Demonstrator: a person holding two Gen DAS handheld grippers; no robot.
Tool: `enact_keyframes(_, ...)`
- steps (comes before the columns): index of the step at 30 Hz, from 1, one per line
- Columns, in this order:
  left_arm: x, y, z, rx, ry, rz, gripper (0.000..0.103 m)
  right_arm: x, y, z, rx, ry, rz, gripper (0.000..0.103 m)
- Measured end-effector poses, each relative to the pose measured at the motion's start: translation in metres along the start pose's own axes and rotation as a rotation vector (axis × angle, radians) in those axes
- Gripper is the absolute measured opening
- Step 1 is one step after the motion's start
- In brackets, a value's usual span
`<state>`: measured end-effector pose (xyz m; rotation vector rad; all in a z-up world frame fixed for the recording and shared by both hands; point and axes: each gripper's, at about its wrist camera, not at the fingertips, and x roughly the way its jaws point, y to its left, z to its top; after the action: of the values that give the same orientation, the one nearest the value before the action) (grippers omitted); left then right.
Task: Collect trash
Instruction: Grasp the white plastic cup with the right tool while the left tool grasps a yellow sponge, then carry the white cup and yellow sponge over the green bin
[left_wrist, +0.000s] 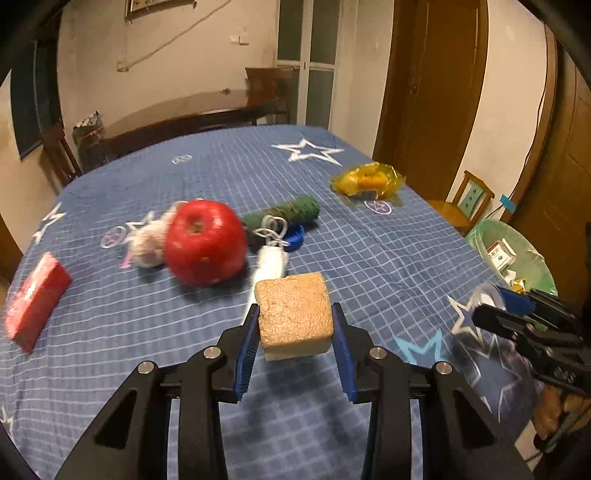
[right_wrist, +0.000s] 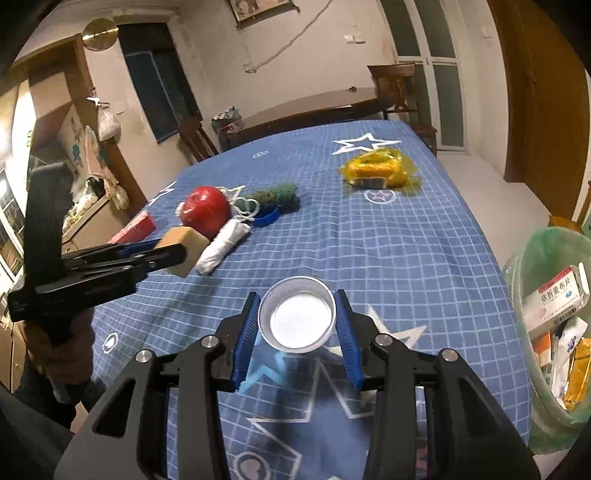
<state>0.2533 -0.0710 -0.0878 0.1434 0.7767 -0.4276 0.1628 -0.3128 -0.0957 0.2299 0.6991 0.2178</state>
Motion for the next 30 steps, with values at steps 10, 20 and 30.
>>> enact_keyframes(10, -0.060, 0.000, -0.007, 0.001, -0.120, 0.164, 0.039, -0.003, 0.050, 0.005, -0.119, -0.035, 0.016, 0.039)
enact_keyframes(20, -0.061, -0.030, -0.004, 0.045, -0.137, 0.204, 0.039, -0.019, 0.054, 0.004, -0.140, -0.061, -0.023, 0.039)
enact_keyframes(30, -0.063, -0.079, 0.022, 0.130, -0.186, 0.161, 0.039, -0.070, 0.021, 0.027, -0.130, -0.154, -0.153, 0.039)
